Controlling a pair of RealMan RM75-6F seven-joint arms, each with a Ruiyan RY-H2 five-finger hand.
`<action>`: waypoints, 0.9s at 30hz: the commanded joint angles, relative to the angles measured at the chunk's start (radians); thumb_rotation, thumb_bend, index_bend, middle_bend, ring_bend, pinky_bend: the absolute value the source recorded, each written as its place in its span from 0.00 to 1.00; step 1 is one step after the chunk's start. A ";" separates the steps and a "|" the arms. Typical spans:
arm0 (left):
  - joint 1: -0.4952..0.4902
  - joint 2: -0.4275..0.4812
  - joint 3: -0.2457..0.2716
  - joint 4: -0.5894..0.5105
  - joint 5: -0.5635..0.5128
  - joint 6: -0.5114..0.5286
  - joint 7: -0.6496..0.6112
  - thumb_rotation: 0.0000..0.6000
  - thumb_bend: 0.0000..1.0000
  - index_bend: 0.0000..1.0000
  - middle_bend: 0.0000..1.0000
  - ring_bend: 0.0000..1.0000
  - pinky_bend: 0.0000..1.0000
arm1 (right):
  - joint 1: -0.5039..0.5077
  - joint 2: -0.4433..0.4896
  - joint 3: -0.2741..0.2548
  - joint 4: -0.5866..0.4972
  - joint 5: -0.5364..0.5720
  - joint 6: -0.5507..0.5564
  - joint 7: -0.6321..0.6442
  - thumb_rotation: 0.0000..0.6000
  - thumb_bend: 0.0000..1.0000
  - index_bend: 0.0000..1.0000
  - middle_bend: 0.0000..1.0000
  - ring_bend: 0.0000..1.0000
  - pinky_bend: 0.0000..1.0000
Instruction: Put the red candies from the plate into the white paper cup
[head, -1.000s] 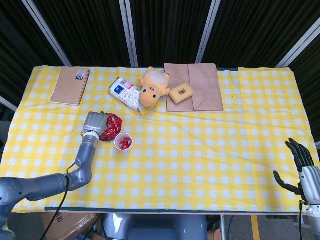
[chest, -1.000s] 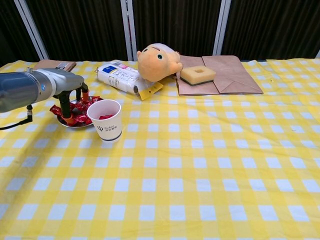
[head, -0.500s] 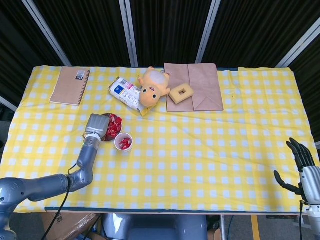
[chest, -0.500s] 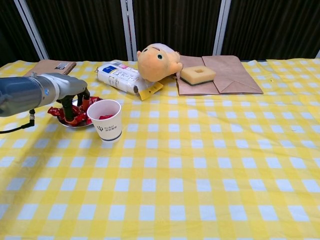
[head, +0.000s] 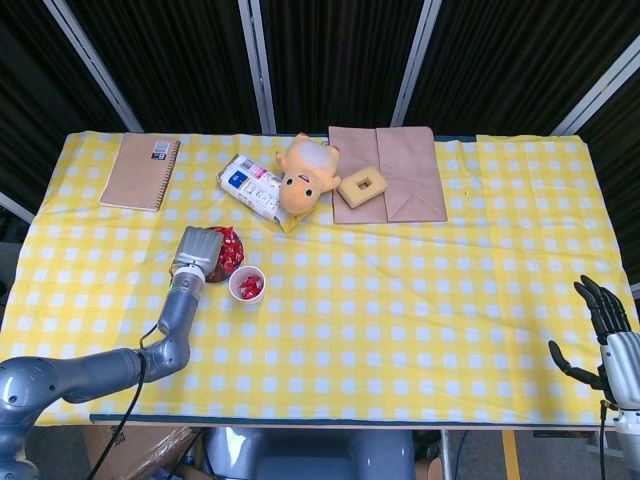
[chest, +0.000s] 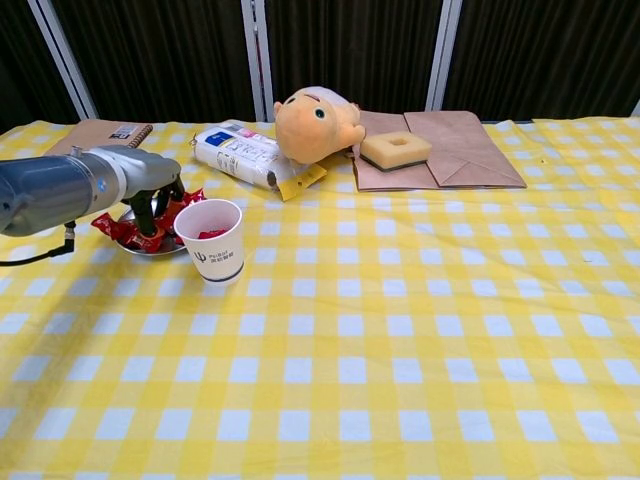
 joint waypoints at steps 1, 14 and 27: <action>0.001 -0.004 0.003 0.006 0.001 -0.003 0.004 1.00 0.42 0.45 0.41 0.90 0.94 | 0.000 0.000 0.000 0.001 0.000 0.000 0.000 1.00 0.42 0.00 0.00 0.00 0.00; 0.008 -0.020 0.004 0.022 0.016 -0.007 0.005 1.00 0.44 0.51 0.49 0.90 0.94 | 0.000 -0.001 -0.001 0.002 -0.002 0.000 0.003 1.00 0.42 0.00 0.00 0.00 0.00; 0.021 0.010 -0.014 -0.007 0.054 0.023 -0.014 1.00 0.45 0.54 0.54 0.90 0.95 | 0.000 -0.002 -0.001 0.003 -0.003 0.002 0.005 1.00 0.42 0.00 0.00 0.00 0.00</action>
